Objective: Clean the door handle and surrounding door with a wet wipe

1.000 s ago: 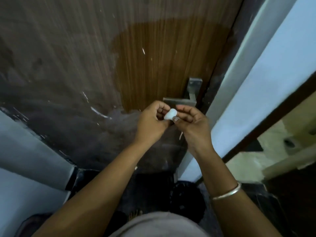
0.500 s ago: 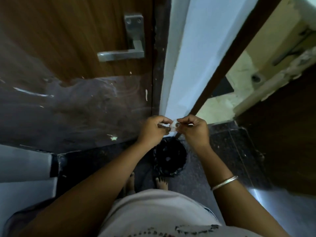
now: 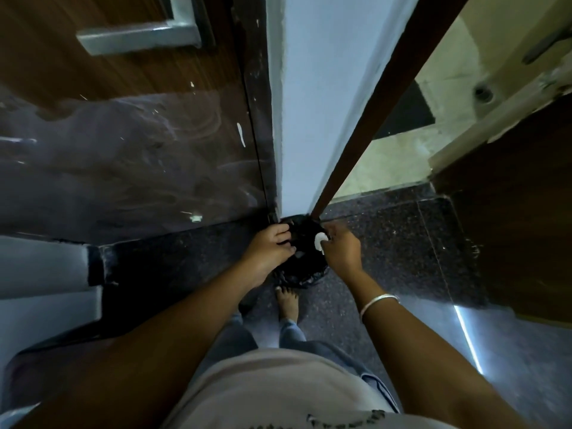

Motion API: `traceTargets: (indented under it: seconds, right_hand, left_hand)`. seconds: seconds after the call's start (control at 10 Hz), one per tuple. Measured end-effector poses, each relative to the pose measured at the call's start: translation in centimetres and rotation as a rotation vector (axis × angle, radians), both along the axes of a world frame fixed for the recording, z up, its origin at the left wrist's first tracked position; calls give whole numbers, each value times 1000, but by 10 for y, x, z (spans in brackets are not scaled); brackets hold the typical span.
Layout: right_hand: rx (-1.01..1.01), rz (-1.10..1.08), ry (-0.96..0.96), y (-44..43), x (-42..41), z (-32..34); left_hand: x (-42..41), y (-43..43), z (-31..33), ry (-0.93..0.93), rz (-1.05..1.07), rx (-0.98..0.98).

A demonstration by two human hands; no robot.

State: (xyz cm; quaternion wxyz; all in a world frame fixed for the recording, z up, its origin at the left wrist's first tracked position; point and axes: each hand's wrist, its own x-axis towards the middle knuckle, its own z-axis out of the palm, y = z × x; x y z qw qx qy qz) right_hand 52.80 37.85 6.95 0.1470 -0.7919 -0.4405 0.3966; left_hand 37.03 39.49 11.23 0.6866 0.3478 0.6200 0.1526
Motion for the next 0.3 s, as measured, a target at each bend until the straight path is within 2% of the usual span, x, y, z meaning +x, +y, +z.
traceTargets:
  seconds: [0.1,0.3]
  right_hand:
    - [-83,66,24,3,4,-20]
    - [-94,46,130,11,-3,-20]
  left_hand:
    - [-5,-1,-10,3,24,-14]
    - [-11,1,-12,56,-7,39]
